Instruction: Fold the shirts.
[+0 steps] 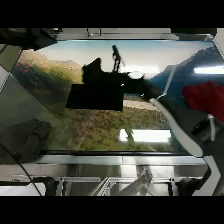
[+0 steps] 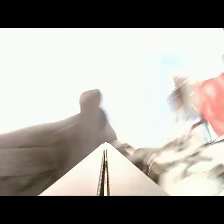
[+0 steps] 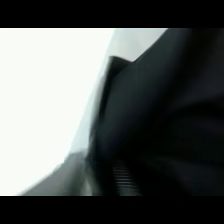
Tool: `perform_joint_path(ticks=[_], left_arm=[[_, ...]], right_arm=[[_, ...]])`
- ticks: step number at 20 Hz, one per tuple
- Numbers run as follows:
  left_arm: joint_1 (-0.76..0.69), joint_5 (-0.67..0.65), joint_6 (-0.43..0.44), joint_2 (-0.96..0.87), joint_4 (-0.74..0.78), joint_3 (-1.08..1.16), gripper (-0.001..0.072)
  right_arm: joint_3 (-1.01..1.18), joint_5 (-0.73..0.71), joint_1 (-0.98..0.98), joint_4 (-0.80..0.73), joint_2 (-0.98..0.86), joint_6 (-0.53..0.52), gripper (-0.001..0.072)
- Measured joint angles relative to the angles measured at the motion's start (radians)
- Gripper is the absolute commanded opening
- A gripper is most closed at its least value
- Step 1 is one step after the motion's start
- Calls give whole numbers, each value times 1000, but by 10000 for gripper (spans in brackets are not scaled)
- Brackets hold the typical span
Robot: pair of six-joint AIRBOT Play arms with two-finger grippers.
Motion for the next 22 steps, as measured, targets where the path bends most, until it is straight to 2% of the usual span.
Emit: perform_joint_path(ticks=[2, 3, 4, 6, 7, 9, 11, 14, 15, 16, 17, 20, 22], left_arm=[[47, 9, 13, 54, -11, -71, 13], [61, 12, 19, 73, -18, -98, 13], [74, 13, 26, 88, -24, -122, 14], [90, 18, 34, 103, -25, -153, 13], [94, 20, 37, 108, -30, -161, 13], [99, 21, 41, 115, -34, -172, 13], [101, 21, 42, 118, -35, -178, 13], [103, 21, 44, 119, -35, -181, 13], [103, 19, 44, 120, -35, -182, 14], [103, 16, 44, 120, -35, -182, 13], [103, 13, 44, 120, -35, -183, 13], [103, 11, 44, 120, -35, -183, 13], [103, 8, 44, 120, -35, -183, 13]], right_arm=[[18, -20, 68, 227, -73, -190, 587], [25, -10, 86, 328, -97, -271, 522], [31, 8, 93, 401, -108, -332, 403], [36, 77, 83, 488, -114, -416, 251], [38, 119, 67, 499, -110, -431, 140], [41, 206, 13, 467, -85, -413, 17], [42, 266, -58, 337, -48, -314, 16], [42, 337, -180, 30, 23, -80, 17], [42, 363, -227, -89, 47, 9, 38], [42, 389, -269, -193, 66, 88, 301], [42, 421, -312, -298, 82, 169, 489], [39, 494, -404, -561, 98, 373, 507], [35, 524, -430, -688, 89, 472, 512]])
